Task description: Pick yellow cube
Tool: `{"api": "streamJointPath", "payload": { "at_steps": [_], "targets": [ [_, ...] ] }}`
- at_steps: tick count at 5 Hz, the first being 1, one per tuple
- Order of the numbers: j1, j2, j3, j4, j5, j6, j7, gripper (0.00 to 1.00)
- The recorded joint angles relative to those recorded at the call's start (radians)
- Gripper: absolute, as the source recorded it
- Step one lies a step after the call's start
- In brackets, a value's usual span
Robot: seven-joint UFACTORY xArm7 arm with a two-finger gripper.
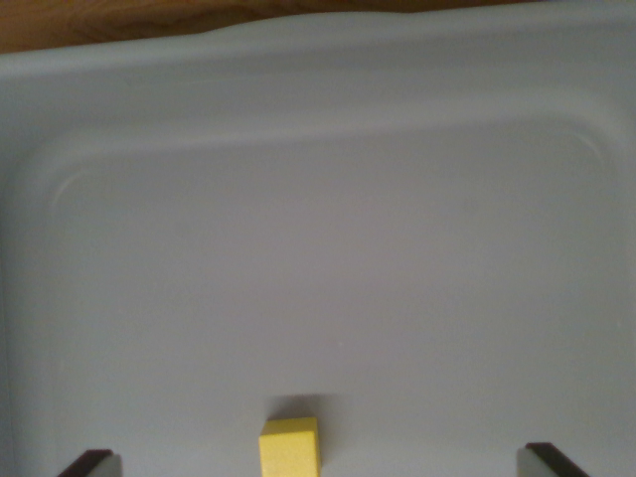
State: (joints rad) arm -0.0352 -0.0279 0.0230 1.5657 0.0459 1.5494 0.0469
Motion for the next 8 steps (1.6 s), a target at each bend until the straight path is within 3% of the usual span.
{"api": "streamJointPath", "payload": {
  "at_steps": [4,8],
  "targets": [
    [0.0002,0.001,0.000,-0.003,0.0001,-0.003,0.000,0.00],
    [0.0021,0.005,0.001,-0.025,0.0013,-0.026,-0.003,0.00]
  ]
}}
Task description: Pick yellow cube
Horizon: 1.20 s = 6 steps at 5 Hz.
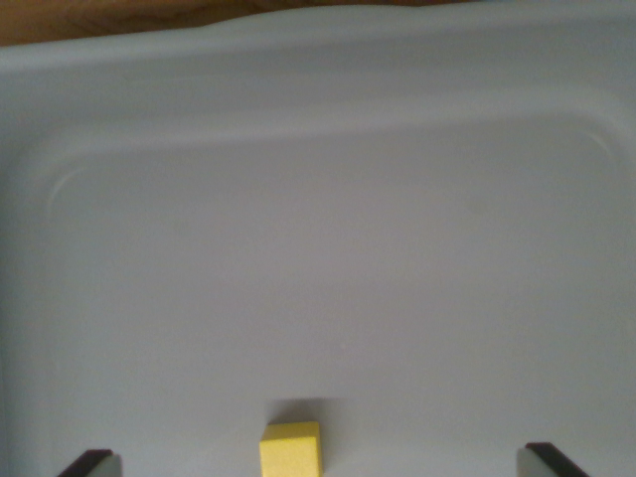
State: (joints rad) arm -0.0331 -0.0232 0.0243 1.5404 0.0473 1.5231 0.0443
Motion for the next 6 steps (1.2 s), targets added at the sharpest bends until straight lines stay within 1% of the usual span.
{"api": "streamJointPath", "payload": {
  "at_steps": [1,2,3,4,5,6],
  "targets": [
    [0.0015,0.003,0.001,-0.019,0.0010,-0.019,-0.002,0.00],
    [0.0015,0.003,0.001,-0.019,0.0010,-0.019,-0.002,0.00],
    [0.0035,0.008,0.002,-0.042,0.0022,-0.043,-0.004,0.00],
    [0.0035,0.008,0.002,-0.042,0.0022,-0.043,-0.004,0.00],
    [0.0056,0.012,0.003,-0.068,0.0035,-0.070,-0.007,0.00],
    [0.0056,0.012,0.003,-0.068,0.0035,-0.070,-0.007,0.00]
  ]
}}
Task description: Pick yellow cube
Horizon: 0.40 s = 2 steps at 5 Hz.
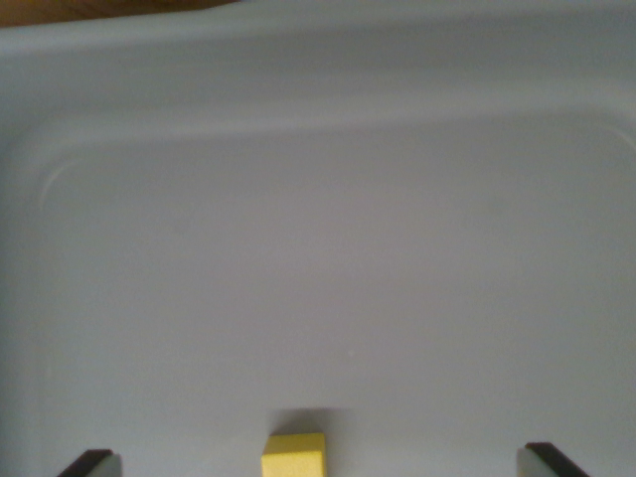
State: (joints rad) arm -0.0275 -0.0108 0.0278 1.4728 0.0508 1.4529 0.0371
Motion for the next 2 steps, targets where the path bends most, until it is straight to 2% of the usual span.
{"api": "streamJointPath", "payload": {
  "at_steps": [1,2],
  "targets": [
    [0.0026,0.006,0.002,-0.031,0.0016,-0.032,-0.003,0.00],
    [0.0026,0.006,0.002,-0.031,0.0016,-0.032,-0.003,0.00]
  ]
}}
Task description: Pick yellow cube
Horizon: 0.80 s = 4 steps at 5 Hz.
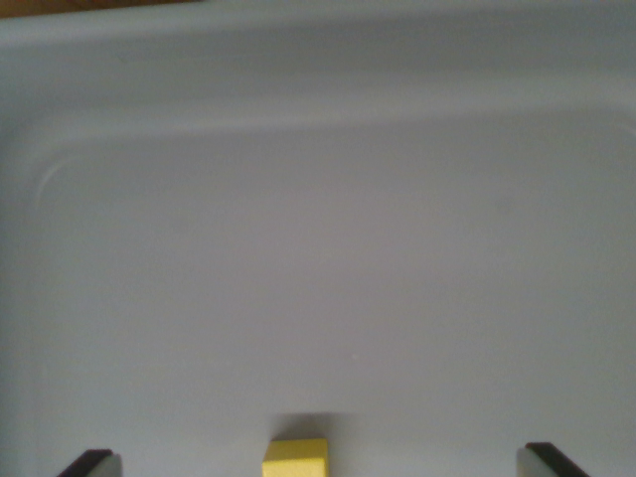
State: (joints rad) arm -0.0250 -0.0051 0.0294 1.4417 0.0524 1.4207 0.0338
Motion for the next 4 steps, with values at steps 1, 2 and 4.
{"api": "streamJointPath", "payload": {
  "at_steps": [1,2,4],
  "targets": [
    [0.0028,0.006,0.002,-0.034,0.0018,-0.035,-0.004,0.00],
    [0.0028,0.006,0.002,-0.034,0.0018,-0.035,-0.004,0.00],
    [0.0059,0.013,0.004,-0.071,0.0037,-0.074,-0.008,0.00]
  ]
}}
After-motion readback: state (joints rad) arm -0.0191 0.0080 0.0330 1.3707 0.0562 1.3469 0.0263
